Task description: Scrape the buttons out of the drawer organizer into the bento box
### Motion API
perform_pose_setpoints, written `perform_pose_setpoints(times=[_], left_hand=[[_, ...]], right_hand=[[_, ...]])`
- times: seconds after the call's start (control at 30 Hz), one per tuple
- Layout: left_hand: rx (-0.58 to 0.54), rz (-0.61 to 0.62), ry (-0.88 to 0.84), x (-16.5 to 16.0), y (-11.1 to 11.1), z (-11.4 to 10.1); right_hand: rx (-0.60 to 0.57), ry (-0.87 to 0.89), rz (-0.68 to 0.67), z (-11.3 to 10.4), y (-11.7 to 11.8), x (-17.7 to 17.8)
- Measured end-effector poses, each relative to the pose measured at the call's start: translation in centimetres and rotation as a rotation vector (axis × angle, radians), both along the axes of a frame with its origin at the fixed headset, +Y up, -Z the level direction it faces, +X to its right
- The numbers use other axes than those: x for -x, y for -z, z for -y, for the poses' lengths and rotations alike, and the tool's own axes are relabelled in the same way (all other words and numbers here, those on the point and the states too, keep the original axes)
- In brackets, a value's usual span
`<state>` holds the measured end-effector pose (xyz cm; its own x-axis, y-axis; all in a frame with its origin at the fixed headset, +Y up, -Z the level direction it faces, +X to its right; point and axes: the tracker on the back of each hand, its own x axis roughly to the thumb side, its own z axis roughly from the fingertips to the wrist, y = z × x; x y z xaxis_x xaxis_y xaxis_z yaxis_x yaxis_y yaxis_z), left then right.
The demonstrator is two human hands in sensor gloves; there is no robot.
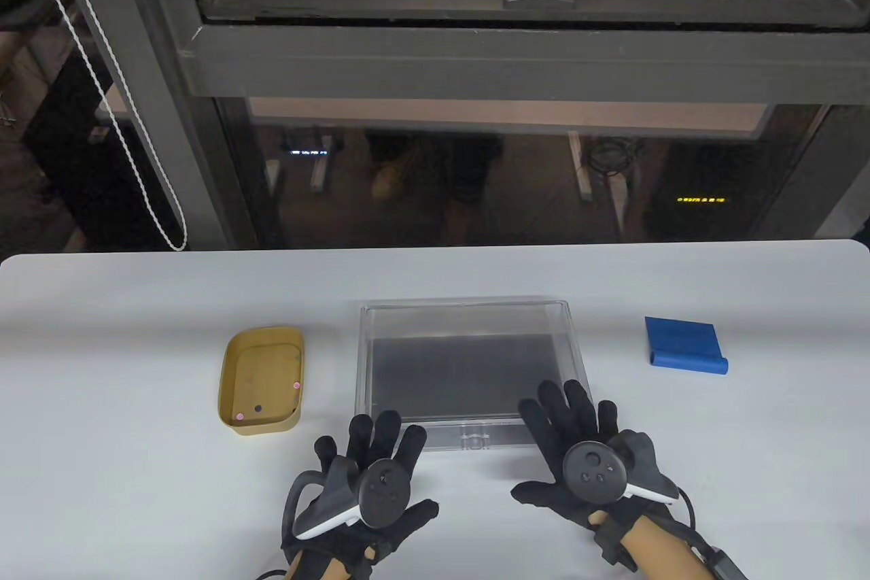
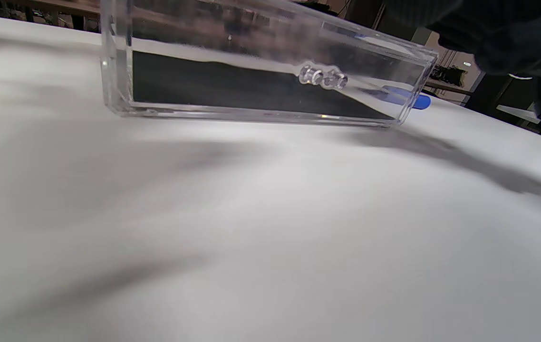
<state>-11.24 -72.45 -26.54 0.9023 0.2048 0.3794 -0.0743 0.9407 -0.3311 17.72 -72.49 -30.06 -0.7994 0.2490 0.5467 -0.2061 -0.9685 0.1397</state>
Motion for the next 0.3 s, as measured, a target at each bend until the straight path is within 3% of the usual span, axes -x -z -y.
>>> perform_pose_setpoints(times=[0.3], left_hand=[[0.002, -0.004, -0.002, 0.03, -0.02, 0.04]], right_hand=[[-0.009, -0.008, 0.004, 0.02, -0.21, -0.01]])
